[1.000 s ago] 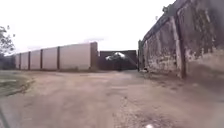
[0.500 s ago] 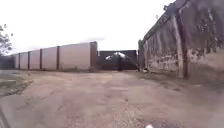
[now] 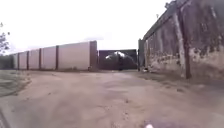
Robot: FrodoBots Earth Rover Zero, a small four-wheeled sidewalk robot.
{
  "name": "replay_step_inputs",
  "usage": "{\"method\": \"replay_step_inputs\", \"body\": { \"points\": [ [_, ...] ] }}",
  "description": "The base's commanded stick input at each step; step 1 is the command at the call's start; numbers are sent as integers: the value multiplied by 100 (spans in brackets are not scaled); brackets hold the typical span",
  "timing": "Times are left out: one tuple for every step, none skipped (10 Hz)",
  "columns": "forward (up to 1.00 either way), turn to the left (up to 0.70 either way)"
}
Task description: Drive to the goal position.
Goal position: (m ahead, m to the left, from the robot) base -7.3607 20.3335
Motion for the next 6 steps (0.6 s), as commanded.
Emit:
{"method": "replay_step_inputs", "body": {
  "points": [
    [30,0],
    [30,0],
    [30,0],
    [30,0],
    [30,0],
    [30,0]
  ]
}}
